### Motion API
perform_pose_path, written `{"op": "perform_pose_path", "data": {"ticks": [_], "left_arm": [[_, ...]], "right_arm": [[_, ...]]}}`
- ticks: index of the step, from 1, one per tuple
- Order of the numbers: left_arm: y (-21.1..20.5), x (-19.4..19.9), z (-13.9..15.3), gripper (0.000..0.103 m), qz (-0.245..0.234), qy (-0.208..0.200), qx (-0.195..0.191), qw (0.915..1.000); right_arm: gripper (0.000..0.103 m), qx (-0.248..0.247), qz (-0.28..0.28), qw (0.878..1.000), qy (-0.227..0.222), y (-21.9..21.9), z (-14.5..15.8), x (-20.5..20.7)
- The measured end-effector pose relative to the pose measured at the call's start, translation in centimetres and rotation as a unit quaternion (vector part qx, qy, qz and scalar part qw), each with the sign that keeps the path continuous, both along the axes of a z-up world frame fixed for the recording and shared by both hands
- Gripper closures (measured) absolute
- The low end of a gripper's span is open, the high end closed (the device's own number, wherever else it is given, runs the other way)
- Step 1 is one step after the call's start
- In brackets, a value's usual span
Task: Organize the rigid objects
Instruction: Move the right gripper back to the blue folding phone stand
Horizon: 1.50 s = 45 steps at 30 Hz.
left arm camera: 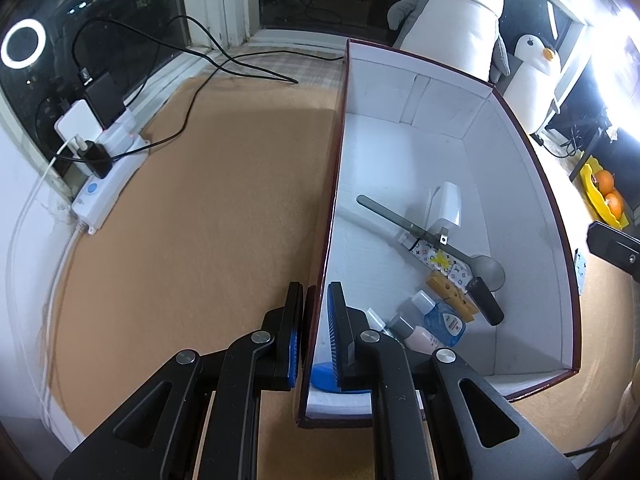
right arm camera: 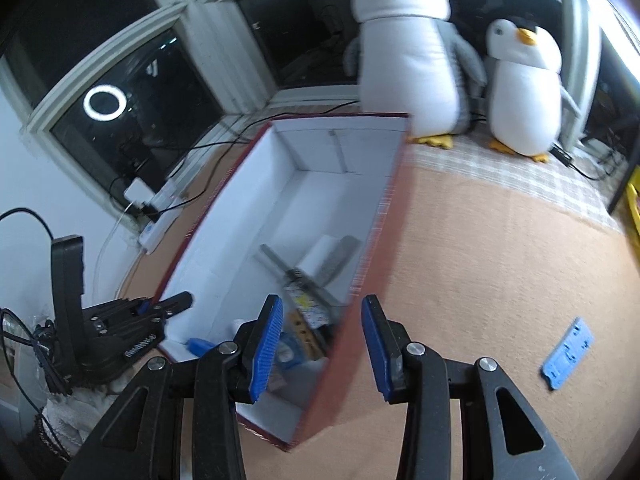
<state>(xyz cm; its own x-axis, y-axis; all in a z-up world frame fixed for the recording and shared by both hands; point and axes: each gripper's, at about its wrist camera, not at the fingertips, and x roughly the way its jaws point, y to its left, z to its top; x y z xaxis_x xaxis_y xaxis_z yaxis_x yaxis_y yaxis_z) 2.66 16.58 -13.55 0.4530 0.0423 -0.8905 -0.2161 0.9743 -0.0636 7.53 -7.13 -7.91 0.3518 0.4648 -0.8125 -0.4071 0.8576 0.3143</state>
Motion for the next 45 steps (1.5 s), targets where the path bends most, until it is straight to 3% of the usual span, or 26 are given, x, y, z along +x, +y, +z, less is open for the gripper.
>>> {"op": "perform_pose_path", "data": {"ticks": [8,15,20,37,45], "left_arm": [[-0.3,1.0,0.0,0.092,0.0,0.01,0.014,0.9999],[-0.6,1.8,0.0,0.092,-0.001,0.018,0.027,0.9995],[-0.8,2.2,0.0,0.092,-0.002,0.022,0.034,0.9992],[-1.4,3.0,0.1,0.092,-0.009,0.033,0.051,0.9981],[-1.3,3.0,0.1,0.092,-0.01,0.032,0.05,0.9982]], "right_arm": [[0.064,-0.014,-0.096,0.995,0.039,-8.0,-3.1,2.0],[0.061,-0.024,-0.181,0.979,0.088,-15.2,-6.4,3.4],[0.059,-0.033,-0.209,0.971,0.11,-18.1,-8.4,4.1],[0.057,-0.058,-0.24,0.96,0.133,-20.0,-11.8,5.9],[0.055,-0.12,-0.211,0.964,0.111,-17.9,-12.0,5.7]]}}
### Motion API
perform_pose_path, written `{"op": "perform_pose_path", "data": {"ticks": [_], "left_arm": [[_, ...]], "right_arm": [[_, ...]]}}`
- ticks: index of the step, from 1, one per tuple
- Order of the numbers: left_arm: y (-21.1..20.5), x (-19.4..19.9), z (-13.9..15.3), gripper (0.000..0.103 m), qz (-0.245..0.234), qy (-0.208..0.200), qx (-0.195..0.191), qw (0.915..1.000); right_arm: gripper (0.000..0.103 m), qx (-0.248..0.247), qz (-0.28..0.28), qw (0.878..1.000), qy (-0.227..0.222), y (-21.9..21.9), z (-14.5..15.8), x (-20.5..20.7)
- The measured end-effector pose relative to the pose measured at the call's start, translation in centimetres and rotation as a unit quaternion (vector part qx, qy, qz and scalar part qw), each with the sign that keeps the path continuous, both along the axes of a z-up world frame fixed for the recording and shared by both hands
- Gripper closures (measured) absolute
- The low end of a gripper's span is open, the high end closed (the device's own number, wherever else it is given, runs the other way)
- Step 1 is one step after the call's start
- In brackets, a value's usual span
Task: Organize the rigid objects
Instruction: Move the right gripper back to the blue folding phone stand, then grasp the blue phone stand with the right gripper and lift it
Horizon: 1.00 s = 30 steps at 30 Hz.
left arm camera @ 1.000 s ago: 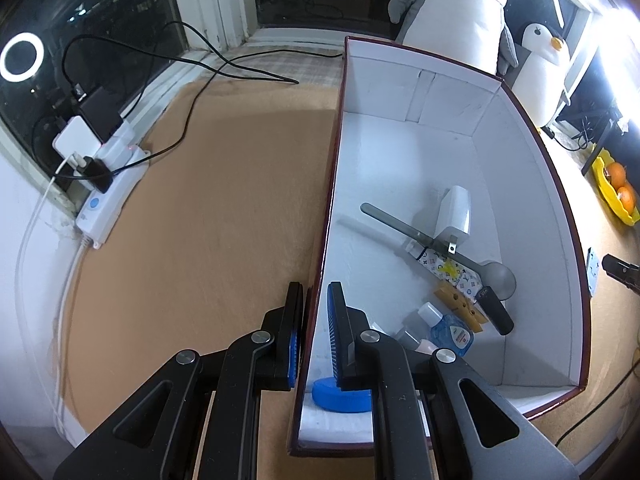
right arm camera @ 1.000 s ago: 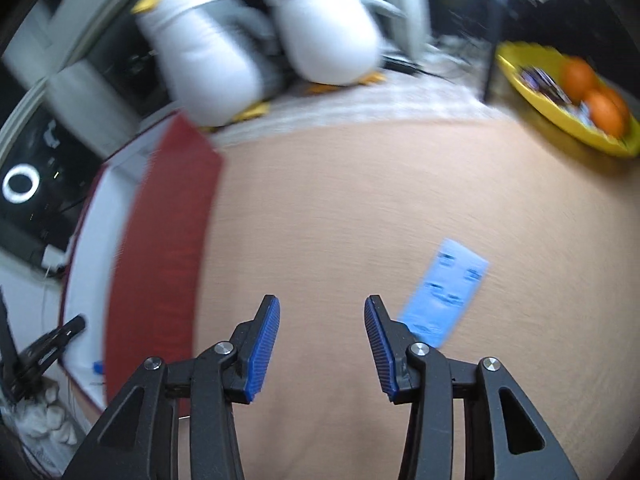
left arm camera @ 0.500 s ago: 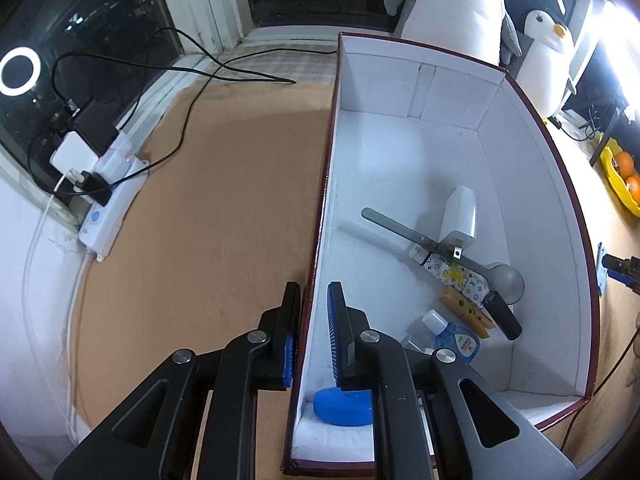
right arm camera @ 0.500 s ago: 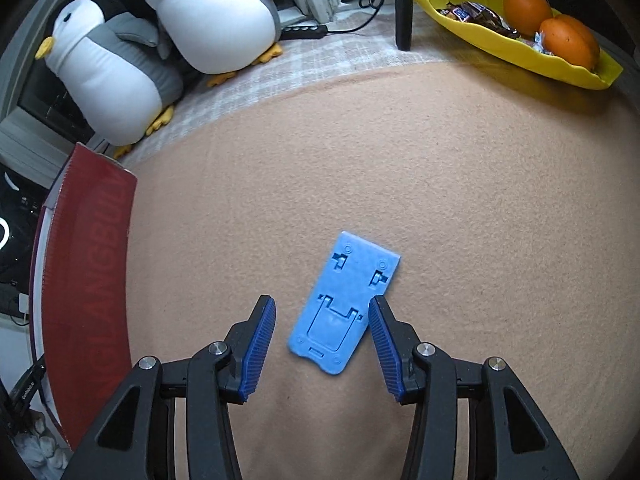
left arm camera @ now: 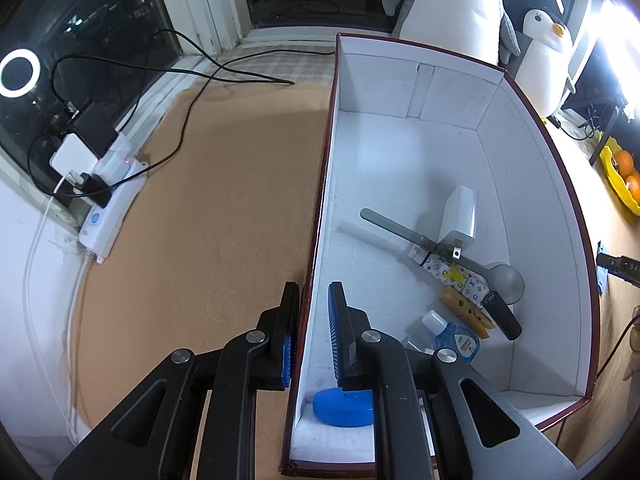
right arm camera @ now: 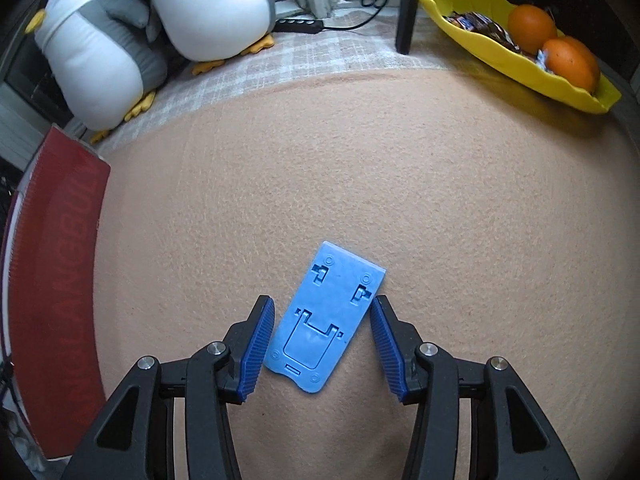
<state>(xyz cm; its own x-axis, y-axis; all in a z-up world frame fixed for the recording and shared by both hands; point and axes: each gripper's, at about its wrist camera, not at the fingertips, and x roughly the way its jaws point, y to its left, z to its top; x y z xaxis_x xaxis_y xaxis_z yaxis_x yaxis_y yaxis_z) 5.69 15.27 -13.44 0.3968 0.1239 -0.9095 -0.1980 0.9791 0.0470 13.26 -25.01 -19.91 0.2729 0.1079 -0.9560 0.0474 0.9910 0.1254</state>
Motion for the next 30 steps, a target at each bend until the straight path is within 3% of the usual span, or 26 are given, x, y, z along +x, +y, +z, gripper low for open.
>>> {"op": "perform_pose_path", "data": {"ticks": [5,12,24,30], "left_arm": [[0.0,0.0,0.0,0.092,0.0,-0.003,-0.002,1.0],[0.1,-0.1,0.0,0.092,0.002,-0.007,-0.006,1.0],[0.2,-0.5,0.0,0.092,0.003,-0.013,-0.014,0.9998],[0.2,-0.7,0.1,0.092,0.005,-0.016,-0.019,0.9997]], "right_arm": [[0.058,-0.036,0.044,0.998,0.002,1.1,-0.1,-0.2],[0.067,-0.039,0.061,0.997,0.006,0.9,0.1,-0.7],[0.069,-0.02,0.055,0.998,-0.01,0.8,1.0,-1.8],[0.069,-0.014,0.07,0.997,-0.038,1.8,3.8,-2.8]]}}
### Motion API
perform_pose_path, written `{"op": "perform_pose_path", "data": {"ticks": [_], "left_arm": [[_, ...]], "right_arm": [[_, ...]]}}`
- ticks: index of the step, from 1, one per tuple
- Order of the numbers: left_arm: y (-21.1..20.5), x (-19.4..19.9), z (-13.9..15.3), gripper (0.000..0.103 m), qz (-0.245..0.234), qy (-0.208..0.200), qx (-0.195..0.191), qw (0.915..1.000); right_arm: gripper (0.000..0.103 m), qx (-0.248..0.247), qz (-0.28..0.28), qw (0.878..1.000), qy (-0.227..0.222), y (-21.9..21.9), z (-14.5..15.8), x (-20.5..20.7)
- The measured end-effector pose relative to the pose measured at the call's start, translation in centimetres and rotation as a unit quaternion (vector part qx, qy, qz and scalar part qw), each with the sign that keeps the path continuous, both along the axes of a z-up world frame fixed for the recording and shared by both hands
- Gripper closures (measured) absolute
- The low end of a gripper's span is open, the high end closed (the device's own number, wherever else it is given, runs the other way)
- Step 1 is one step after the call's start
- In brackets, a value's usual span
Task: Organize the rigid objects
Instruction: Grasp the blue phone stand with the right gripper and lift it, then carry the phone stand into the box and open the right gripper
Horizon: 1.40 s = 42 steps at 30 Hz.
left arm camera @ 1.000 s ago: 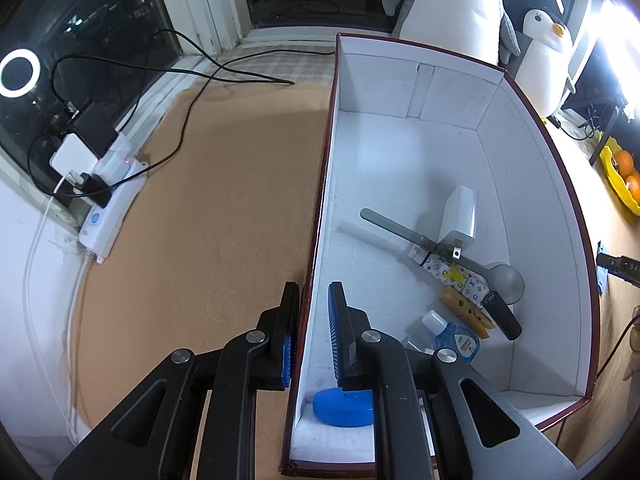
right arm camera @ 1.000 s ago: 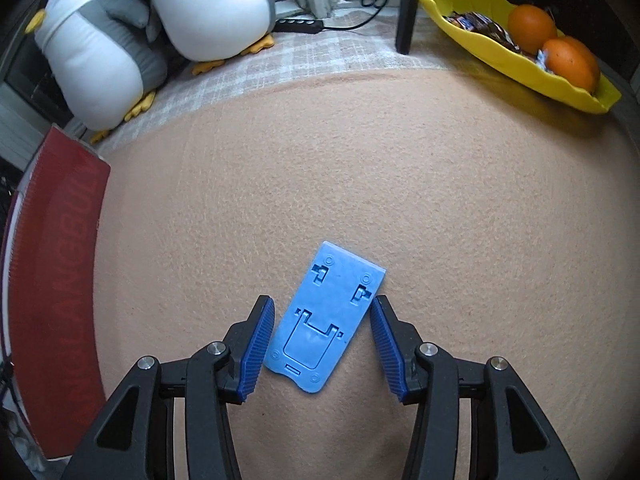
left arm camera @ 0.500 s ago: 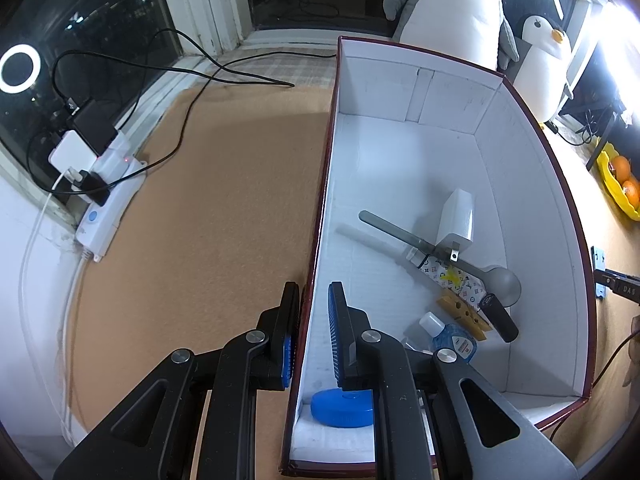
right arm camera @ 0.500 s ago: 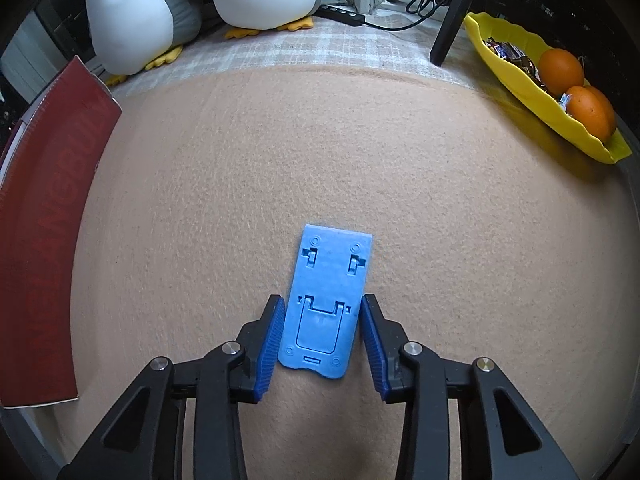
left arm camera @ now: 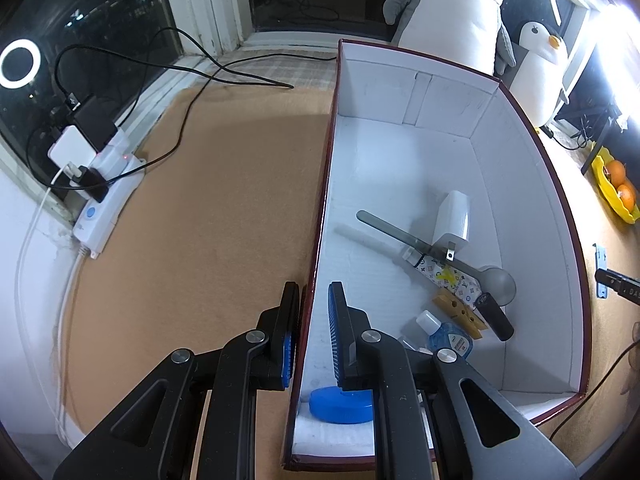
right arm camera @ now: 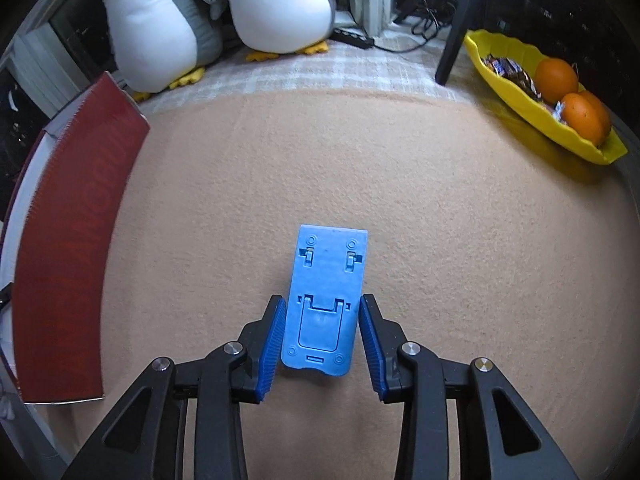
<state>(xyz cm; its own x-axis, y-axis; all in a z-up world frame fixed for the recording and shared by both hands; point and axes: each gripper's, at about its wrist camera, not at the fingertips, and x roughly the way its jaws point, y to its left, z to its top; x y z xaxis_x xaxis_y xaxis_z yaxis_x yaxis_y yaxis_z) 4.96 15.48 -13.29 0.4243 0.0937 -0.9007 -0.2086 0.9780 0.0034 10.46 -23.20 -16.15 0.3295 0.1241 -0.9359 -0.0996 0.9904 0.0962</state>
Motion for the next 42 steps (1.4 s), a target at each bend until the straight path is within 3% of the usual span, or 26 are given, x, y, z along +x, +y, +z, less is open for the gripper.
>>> {"op": "perform_pose_path", "data": {"ticks": [9,17,42], "left_arm": [[0.2,-0.7,0.1,0.092,0.0,-0.007,-0.011,0.9999],[0.4,-1.4,0.3,0.092,0.0,-0.016,-0.02,0.9997],[1.0,-3.3,1.0,0.092,0.002,-0.038,-0.043,0.9984]], "right_arm": [[0.069,0.021,0.058,0.996,-0.057,5.9,5.8,-1.0],[0.069,0.04,0.118,0.989,-0.081,11.3,8.9,-2.3],[0.069,0.058,0.213,0.972,-0.083,21.6,9.4,-5.6]]}}
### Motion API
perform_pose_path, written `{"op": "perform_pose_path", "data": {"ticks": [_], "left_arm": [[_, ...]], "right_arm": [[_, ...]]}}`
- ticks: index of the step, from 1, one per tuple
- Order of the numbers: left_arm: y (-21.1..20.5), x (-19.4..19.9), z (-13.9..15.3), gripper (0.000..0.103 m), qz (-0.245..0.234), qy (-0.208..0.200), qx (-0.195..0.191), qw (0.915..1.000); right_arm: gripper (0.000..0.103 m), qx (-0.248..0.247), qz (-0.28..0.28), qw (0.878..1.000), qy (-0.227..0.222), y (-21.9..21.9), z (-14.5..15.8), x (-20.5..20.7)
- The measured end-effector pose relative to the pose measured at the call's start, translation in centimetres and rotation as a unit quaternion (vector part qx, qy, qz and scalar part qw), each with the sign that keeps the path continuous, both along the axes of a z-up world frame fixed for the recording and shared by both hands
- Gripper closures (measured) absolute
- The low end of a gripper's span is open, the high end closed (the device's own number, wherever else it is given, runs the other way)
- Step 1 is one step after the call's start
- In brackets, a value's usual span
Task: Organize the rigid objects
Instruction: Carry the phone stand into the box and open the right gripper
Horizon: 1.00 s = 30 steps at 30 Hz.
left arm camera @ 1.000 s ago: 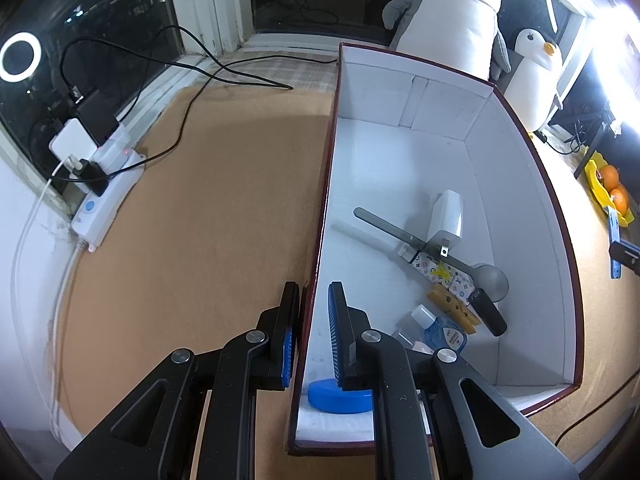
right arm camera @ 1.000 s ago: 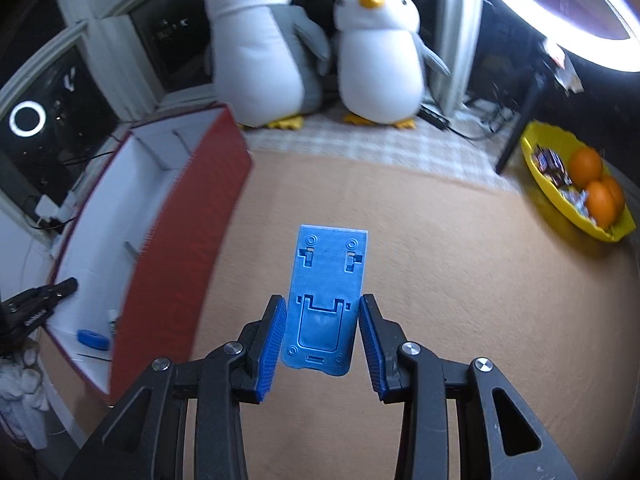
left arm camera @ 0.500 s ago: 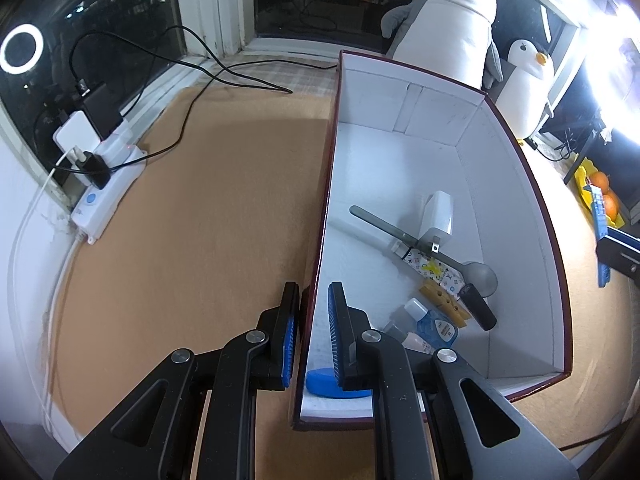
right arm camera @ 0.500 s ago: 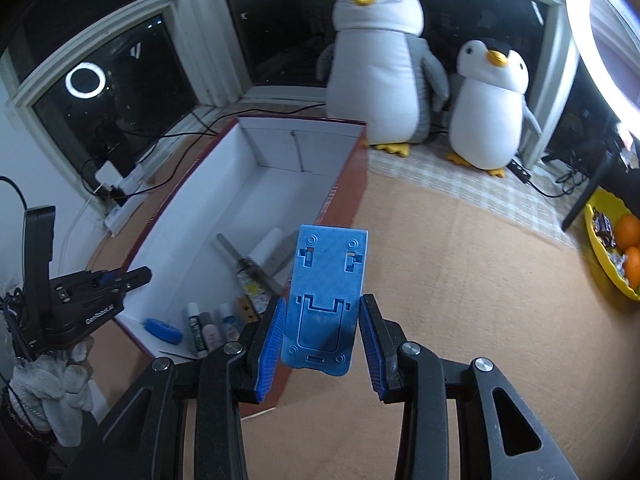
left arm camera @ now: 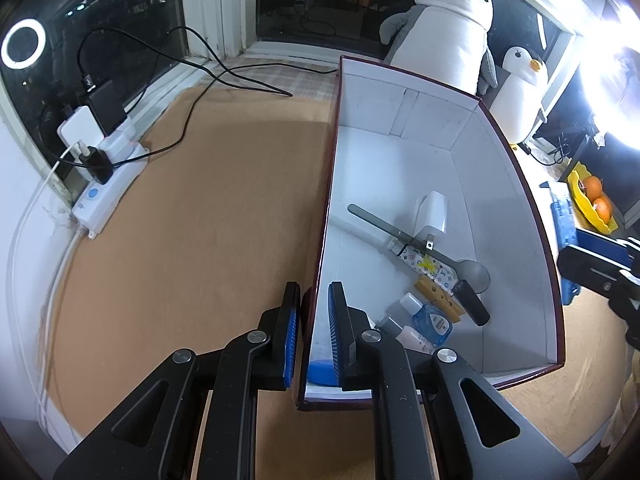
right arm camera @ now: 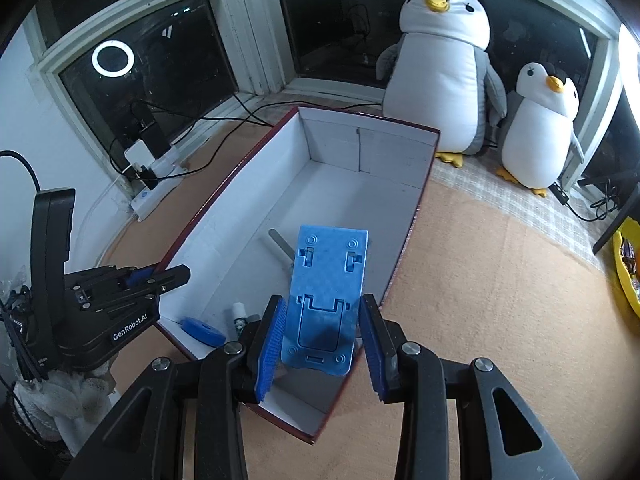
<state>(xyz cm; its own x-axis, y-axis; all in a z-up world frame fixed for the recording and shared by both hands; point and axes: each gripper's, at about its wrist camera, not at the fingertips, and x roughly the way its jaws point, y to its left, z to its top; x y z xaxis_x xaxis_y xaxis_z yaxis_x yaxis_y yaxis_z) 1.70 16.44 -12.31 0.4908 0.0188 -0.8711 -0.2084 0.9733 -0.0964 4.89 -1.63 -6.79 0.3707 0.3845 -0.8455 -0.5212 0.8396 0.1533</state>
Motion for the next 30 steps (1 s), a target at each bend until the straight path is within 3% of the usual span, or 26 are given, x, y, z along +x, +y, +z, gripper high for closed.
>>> {"op": "perform_pose_path", "data": {"ticks": [30], "left_arm": [[0.1,-0.2,0.0,0.092,0.0,-0.001,-0.003,1.0]], "right_arm": [[0.068,-0.021,0.014,0.999,0.023,3.9,-3.6,1.4]]}}
